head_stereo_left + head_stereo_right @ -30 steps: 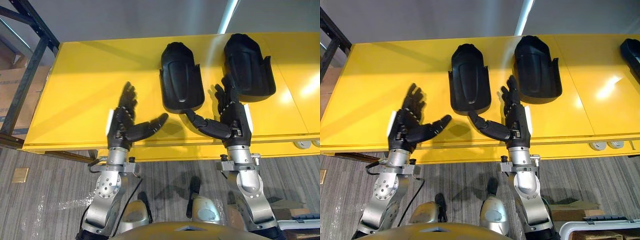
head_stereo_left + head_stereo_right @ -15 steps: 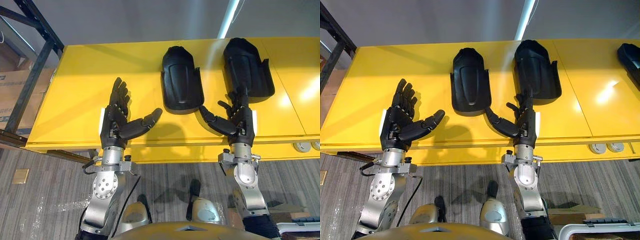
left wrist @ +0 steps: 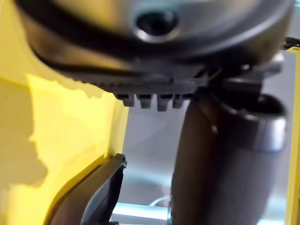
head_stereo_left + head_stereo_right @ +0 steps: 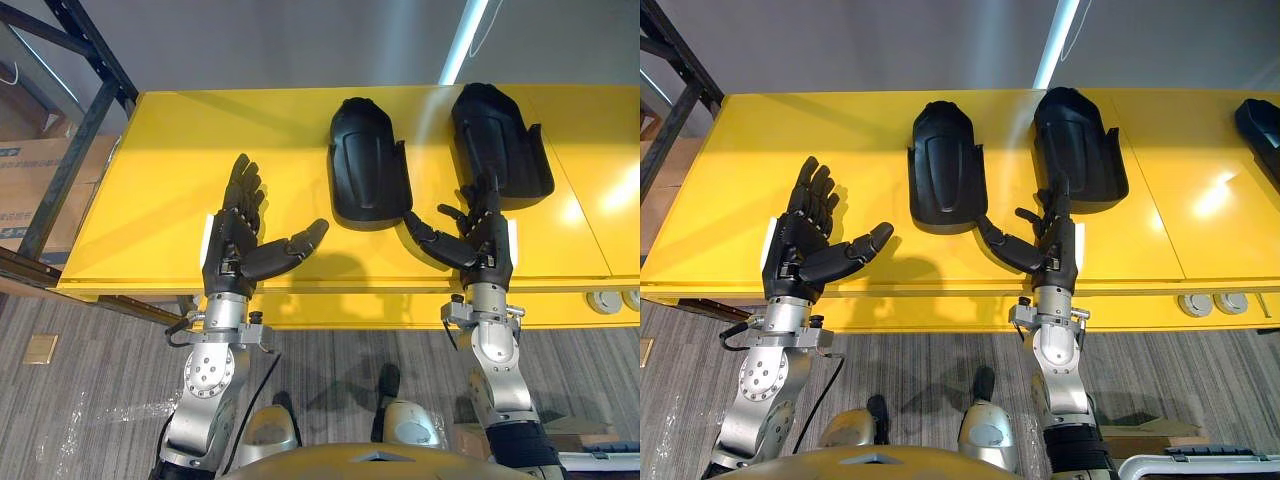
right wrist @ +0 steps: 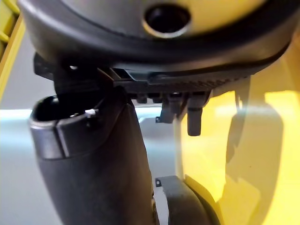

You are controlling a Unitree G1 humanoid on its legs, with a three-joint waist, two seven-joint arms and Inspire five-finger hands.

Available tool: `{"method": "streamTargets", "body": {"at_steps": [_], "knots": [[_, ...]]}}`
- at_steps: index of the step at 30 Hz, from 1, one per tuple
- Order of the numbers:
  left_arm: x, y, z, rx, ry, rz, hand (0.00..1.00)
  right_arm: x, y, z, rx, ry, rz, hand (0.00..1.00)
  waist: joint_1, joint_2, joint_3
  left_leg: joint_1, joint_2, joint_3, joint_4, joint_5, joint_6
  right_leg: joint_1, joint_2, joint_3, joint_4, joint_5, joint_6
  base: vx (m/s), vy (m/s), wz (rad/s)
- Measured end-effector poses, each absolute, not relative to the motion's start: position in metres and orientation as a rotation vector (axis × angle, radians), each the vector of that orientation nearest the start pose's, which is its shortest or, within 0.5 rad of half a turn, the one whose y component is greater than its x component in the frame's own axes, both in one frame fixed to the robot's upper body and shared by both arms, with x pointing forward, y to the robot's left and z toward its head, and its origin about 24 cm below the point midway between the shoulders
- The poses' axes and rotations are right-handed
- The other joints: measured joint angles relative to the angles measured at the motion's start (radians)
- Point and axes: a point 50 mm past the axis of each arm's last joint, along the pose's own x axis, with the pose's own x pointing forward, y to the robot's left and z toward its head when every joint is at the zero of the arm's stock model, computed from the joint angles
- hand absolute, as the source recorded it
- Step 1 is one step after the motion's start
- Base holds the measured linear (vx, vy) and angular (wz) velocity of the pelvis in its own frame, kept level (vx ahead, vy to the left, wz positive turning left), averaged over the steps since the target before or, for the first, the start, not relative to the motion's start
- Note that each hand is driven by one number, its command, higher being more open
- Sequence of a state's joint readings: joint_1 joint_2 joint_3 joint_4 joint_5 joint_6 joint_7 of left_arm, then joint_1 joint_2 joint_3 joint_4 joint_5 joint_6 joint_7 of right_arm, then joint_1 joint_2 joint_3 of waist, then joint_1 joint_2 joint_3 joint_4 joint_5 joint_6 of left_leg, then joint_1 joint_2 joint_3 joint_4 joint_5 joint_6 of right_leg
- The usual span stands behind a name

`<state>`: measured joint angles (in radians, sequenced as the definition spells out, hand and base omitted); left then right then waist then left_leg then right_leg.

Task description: Walk over and take three plastic housings, then place them on the shelf

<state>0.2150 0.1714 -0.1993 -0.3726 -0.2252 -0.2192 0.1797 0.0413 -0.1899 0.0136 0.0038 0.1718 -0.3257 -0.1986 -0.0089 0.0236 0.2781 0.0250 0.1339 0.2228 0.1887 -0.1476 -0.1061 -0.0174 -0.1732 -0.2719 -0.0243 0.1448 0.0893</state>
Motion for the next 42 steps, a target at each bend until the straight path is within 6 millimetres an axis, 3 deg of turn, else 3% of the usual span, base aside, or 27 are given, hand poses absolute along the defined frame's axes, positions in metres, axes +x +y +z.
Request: {"method": "streamTargets", "body": {"at_steps": [4, 10, 15, 26, 34, 42], "knots": [[0.203, 0.145, 0.096, -0.156, -0.328, -0.013, 1.0, 0.239, -0.188, 0.069, -0.01, -0.294, -0.11, 1.0, 0.0, 0.0, 0.0, -0.005, 0.0, -0.002, 0.0, 0.0, 0.0, 0.0, 0.0, -0.003, -0.007, 0.002, 0.002, 0.0, 0.0, 0.01], [0.203, 0.145, 0.096, -0.149, -0.33, -0.029, 1.0, 0.234, -0.169, 0.076, -0.177, -0.327, 0.099, 1.0, 0.011, -0.006, 0.002, -0.018, -0.001, -0.021, 0.001, 0.001, -0.001, 0.0, -0.001, -0.025, -0.013, 0.003, 0.003, 0.01, 0.0, 0.1], [0.203, 0.146, 0.096, -0.135, -0.329, -0.042, 1.0, 0.235, -0.166, 0.079, -0.201, -0.334, 0.137, 1.0, 0.016, -0.014, 0.002, -0.018, -0.002, -0.025, -0.001, 0.0, -0.001, 0.003, -0.002, -0.028, -0.013, 0.002, 0.002, 0.0, 0.001, 0.01], [0.201, 0.148, 0.093, -0.118, -0.313, -0.043, 1.0, 0.236, -0.166, 0.077, -0.312, -0.319, 0.093, 1.0, 0.018, -0.02, 0.005, -0.02, -0.002, -0.029, 0.001, 0.001, -0.001, 0.007, -0.002, -0.031, -0.013, 0.002, 0.002, -0.01, 0.001, 0.0], [0.201, 0.15, 0.089, -0.118, -0.295, -0.02, 1.0, 0.251, -0.172, 0.083, -0.472, -0.373, -0.094, 1.0, 0.025, -0.027, 0.01, -0.04, -0.002, -0.039, 0.01, 0.003, -0.001, -0.002, -0.002, -0.041, -0.012, 0.001, 0.001, -0.01, 0.001, 0.04], [0.201, 0.149, 0.09, -0.118, -0.296, -0.024, 1.0, 0.257, -0.172, 0.09, -0.501, -0.404, -0.148, 1.0, 0.031, -0.024, 0.023, -0.052, 0.0, -0.049, 0.019, 0.002, -0.001, -0.009, -0.003, -0.048, 0.003, -0.004, -0.005, -0.02, 0.003, 0.02]]}}
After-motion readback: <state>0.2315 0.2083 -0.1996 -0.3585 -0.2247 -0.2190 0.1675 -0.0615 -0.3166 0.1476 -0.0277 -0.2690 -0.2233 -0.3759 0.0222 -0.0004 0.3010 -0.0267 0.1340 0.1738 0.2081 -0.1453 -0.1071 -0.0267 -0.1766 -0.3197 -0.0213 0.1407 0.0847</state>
